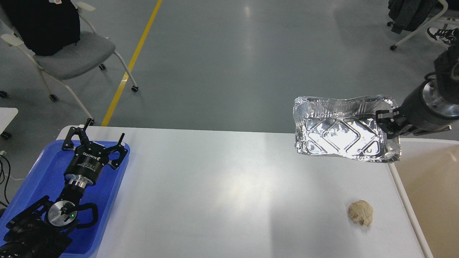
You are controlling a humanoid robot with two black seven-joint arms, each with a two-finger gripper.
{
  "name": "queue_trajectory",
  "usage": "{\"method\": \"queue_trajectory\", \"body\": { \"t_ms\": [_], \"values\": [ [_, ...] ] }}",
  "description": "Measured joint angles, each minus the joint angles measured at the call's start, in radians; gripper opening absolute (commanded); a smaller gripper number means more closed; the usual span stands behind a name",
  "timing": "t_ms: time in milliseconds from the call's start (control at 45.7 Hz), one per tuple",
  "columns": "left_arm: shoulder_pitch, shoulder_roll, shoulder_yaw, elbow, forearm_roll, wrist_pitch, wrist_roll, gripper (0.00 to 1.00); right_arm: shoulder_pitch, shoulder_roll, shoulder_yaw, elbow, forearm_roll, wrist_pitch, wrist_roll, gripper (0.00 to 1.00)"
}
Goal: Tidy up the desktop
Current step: 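Lift the foil tray with the right gripper and carry it toward the bin, then lower the foil tray into the bin and open the right gripper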
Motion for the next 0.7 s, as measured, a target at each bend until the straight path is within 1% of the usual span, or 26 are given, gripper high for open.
{"method": "queue_trajectory", "body": {
  "t_ms": [131,197,306,394,525,613,678,700],
  "values": [
    [0.001,0.001,-0.002,0.000,0.000,0.000,0.000,0.99,0.043,-0.070,-0.020,-0.045,-0.023,0.015,-0.010,0.00],
    [0.001,0.002,-0.003,0.000,0.000,0.000,0.000,0.99,0.055,-0.115,-0.027,-0.089,-0.032,0.016,-0.025,0.00],
    [0.001,0.002,-0.003,0.000,0.000,0.000,0.000,0.99,0.051,-0.195,-0.033,-0.167,-0.034,-0.011,-0.047,0.00],
    [0.002,0.002,-0.004,0.000,0.000,0.000,-0.001,0.99,0.020,-0.271,-0.029,-0.225,-0.032,-0.071,-0.059,0.00],
    [0.002,0.002,-0.004,0.000,0.000,0.000,-0.002,0.99,-0.073,-0.392,0.009,-0.293,-0.023,-0.206,-0.070,0.00],
    [0.002,0.002,-0.004,0.000,0.000,0.000,-0.002,0.99,-0.184,-0.472,0.079,-0.329,-0.019,-0.322,-0.074,0.00],
    [0.002,0.002,-0.004,0.000,0.000,0.000,-0.001,0.99,-0.276,-0.511,0.145,-0.352,-0.016,-0.394,-0.076,0.00],
    [0.002,0.002,-0.004,0.000,0.000,0.000,-0.001,0.99,-0.326,-0.526,0.183,-0.364,-0.014,-0.443,-0.077,0.00]
  ]
}}
